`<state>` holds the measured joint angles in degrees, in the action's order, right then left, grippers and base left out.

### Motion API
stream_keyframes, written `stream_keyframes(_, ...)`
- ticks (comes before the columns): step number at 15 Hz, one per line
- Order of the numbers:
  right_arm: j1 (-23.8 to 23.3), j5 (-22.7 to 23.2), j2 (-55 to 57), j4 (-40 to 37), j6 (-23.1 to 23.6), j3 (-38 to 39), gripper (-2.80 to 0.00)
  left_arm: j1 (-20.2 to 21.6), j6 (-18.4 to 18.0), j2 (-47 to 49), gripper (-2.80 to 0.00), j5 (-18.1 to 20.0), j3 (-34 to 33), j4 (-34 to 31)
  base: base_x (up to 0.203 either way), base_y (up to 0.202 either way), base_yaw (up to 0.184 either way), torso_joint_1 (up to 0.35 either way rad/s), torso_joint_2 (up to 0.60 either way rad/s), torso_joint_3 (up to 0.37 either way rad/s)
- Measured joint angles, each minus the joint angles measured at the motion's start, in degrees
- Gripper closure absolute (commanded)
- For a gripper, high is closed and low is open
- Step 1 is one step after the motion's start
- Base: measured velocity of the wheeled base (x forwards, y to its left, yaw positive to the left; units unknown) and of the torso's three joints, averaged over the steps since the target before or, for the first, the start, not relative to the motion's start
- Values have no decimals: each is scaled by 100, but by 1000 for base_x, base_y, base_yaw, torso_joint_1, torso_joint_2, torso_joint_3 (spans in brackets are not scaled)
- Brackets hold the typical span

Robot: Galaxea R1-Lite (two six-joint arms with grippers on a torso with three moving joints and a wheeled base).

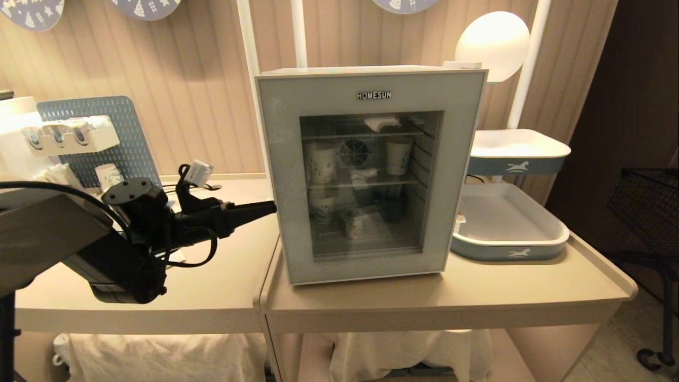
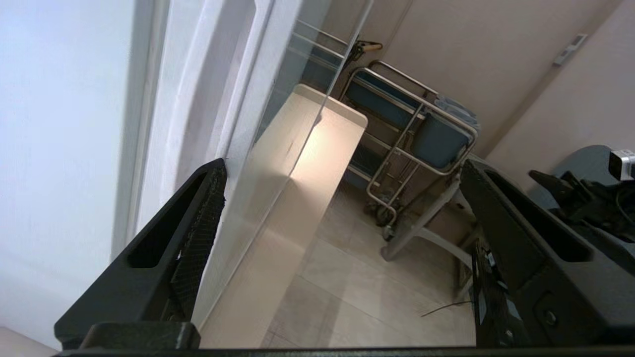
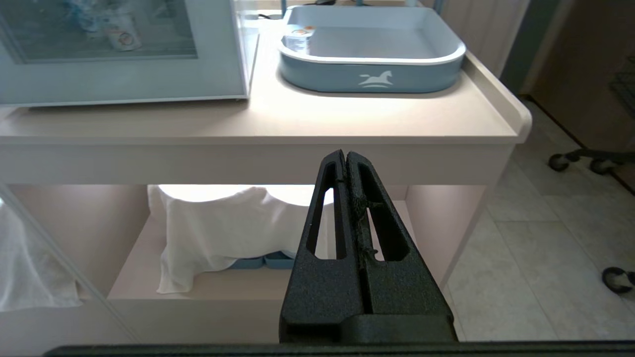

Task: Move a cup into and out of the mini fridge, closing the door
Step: Put the yoghurt in the freezer

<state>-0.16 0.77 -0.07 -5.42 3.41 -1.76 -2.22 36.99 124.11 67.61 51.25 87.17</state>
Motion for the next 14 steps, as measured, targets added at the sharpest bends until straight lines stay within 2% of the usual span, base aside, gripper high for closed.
stream_keyframes(4,0,0,0,2,-2,0,0,-6,-50,-2,-280,-44,49,0,0,0,0,0,0,0)
stream_keyframes(7,-2,-2,0,0,0,0,0,-8,-184,24,-280,-276,99,-7,0,0,0,0,0,0)
stream_keyframes(14,-2,11,0,0,13,0,0,-77,-276,225,-280,-251,315,1,0,0,0,0,0,0)
